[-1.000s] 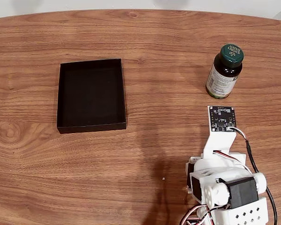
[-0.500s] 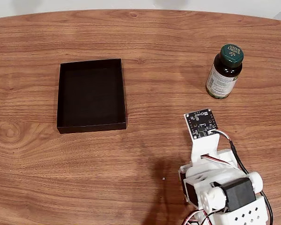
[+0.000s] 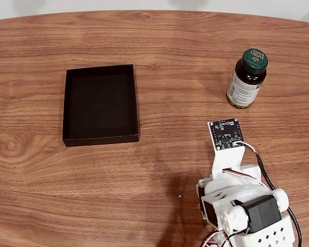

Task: Pick up the pill bottle and place it in the black box.

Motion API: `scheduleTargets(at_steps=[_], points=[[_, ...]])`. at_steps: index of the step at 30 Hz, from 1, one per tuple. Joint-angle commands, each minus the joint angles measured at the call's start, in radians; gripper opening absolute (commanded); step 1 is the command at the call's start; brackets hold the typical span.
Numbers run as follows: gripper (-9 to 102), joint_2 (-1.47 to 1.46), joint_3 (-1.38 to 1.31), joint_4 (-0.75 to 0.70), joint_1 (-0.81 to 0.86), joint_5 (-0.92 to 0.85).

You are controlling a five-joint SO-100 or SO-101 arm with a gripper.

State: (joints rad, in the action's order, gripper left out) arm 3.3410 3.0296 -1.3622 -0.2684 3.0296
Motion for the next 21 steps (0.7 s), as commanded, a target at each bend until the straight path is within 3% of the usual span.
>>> scheduleTargets(at_steps=[1, 7, 13, 21], points=[[3, -0.005, 0.0, -0.137, -0.006, -0.017], [3, -0.005, 0.0, -0.114, 0.014, -0.006], [3, -0.003, 0.0, 0.026, 0.192, -0.17], [6, -0.002, 0.0, 0.126, 0.336, -0.095]])
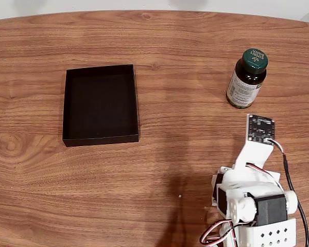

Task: Pick up the pill bottle and place it in the black box.

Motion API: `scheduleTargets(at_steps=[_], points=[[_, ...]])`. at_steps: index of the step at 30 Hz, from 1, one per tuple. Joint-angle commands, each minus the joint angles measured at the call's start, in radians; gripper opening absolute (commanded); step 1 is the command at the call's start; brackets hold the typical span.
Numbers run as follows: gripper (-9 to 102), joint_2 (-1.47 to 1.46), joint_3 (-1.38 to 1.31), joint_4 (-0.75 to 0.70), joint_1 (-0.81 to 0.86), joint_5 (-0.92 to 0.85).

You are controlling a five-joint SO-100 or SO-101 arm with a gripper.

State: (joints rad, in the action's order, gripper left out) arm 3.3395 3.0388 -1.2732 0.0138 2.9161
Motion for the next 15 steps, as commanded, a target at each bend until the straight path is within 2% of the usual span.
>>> scheduleTargets(at_steps=[1, 8, 15], points=[[6, 0.0, -0.009, 0.052, 0.067, 0.02], [17, -0.003, -0.009, 0.187, 0.144, -0.021], [22, -0.003, -0.009, 0.252, 0.149, 0.114]])
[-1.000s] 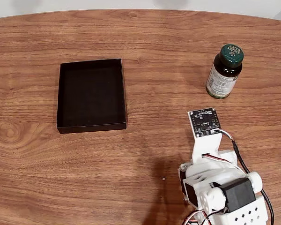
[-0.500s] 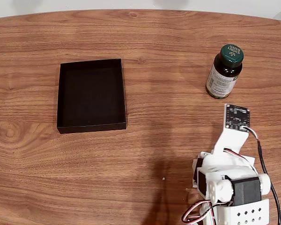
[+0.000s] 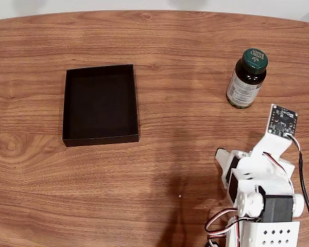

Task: Pick up the pill bottle and place it in the black box.

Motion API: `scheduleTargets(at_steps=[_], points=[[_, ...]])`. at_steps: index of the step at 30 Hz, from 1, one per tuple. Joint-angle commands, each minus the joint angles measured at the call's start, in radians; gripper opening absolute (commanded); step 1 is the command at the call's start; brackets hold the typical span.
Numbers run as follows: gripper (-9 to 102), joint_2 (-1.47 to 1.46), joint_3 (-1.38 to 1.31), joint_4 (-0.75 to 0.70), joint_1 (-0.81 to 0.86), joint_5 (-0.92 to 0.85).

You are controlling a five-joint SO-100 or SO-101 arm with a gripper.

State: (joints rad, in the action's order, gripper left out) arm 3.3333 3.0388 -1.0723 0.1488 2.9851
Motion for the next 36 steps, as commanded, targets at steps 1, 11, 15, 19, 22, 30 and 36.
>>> scheduleTargets(at_steps=[1, 11, 15, 19, 22, 30, 36], points=[[23, 0.003, -0.009, 0.071, 0.018, 0.043], [27, 0.003, -0.009, 0.213, 0.077, 0.066], [28, 0.003, -0.009, 0.316, 0.104, 0.095], [29, 0.003, -0.009, 0.41, 0.129, 0.097], [29, 0.003, -0.009, 0.437, 0.141, 0.092], [30, 0.003, -0.009, 0.499, 0.183, 0.081], [31, -0.21, -0.009, 0.761, 0.167, 0.061]])
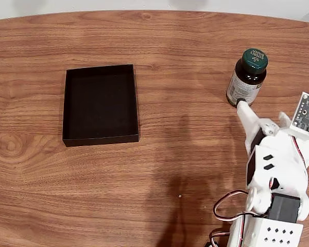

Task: Pick up the pill bottle and place it in the black box.

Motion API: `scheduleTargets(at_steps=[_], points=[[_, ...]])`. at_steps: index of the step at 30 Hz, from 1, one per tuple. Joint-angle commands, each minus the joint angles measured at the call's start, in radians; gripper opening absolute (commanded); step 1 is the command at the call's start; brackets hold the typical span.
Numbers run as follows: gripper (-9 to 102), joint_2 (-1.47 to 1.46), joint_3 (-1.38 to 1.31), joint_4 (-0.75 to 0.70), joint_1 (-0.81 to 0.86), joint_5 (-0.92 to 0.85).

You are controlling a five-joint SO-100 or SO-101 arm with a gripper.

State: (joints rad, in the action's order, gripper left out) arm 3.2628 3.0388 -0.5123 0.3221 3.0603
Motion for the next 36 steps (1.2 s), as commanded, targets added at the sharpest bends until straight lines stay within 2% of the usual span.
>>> scheduleTargets(at_steps=[1, 5, 17, 22, 28, 36], points=[[31, -0.207, -0.009, 0.27, -0.006, -0.014], [32, -0.42, -0.009, 0.456, -0.003, -0.012], [34, -0.681, -0.023, 0.693, -0.012, -0.14], [34, -0.753, -0.025, 0.718, -0.023, -0.031], [36, -0.864, -0.028, 0.919, -0.02, 0.061], [36, -0.969, -0.038, 1.02, -0.028, 0.129]])
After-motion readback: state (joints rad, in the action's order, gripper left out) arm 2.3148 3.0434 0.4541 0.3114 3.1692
